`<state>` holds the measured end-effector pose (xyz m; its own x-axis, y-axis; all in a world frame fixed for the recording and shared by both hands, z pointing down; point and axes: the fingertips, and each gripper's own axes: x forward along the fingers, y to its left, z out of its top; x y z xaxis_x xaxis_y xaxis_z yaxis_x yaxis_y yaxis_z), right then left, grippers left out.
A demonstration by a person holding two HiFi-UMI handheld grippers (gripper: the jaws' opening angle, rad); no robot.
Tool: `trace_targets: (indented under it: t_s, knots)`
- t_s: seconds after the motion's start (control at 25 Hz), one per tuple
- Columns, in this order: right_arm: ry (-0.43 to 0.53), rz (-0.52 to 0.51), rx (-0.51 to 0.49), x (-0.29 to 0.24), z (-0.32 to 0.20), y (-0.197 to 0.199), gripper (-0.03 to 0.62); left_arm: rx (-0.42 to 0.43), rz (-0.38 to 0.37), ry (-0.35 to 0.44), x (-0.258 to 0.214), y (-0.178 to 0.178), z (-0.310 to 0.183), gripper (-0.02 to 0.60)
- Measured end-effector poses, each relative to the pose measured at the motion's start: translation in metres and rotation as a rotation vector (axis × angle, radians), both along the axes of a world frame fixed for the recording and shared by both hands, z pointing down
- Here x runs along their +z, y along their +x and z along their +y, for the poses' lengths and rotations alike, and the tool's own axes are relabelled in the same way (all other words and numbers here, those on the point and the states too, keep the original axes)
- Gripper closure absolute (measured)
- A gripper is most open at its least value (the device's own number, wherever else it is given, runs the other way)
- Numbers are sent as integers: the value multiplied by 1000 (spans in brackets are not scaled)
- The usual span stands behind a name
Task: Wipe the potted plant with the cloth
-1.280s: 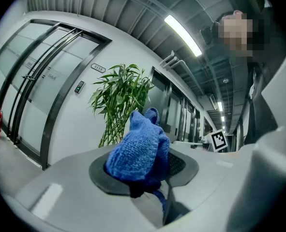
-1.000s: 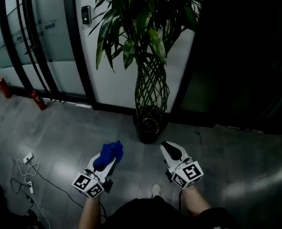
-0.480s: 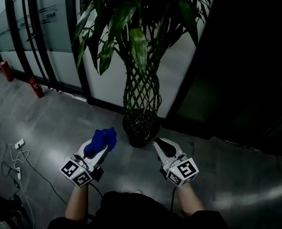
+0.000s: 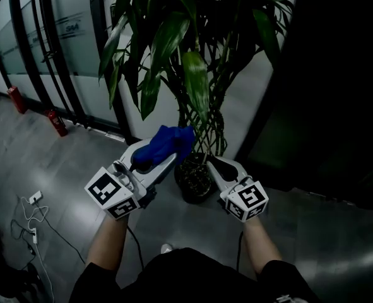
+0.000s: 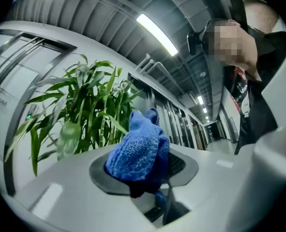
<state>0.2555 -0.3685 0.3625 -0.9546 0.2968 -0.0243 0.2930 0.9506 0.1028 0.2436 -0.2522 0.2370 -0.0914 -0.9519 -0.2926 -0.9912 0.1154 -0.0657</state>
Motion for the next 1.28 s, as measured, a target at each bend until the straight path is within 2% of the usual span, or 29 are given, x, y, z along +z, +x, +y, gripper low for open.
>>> trace_targets:
  t_s: [0.16, 0.28, 0.56, 0.64, 0.72, 0.84, 0.96, 1.12, 1.28]
  knots:
    - [49, -54, 17, -30, -1, -37, 553, 105, -131, -19, -51, -7, -11, 425]
    - [86, -75, 17, -44, 0, -59, 553, 153, -227, -5, -83, -10, -14, 425]
    - [103, -112, -45, -65, -2, -91, 553, 191, -280, 63, -132, -31, -28, 425]
    - [122, -104, -66, -70, -5, -101, 553, 136, -319, 70, -143, -42, -37, 425]
    - [145, -104, -84, -76, -6, -108, 553, 24, -402, 47, -152, -53, -47, 425]
    - [180, -125, -87, -89, -6, -120, 553, -139, -522, -44, -157, -65, -59, 425]
    - [227, -164, -81, -109, -4, -133, 553, -263, -582, -126, -158, -83, -74, 425]
    - [238, -208, -92, -128, 1, -139, 553, -340, -714, -257, -140, -97, -95, 425]
    - [231, -212, -110, -128, 2, -138, 553, -342, -784, -387, -114, -96, -108, 425]
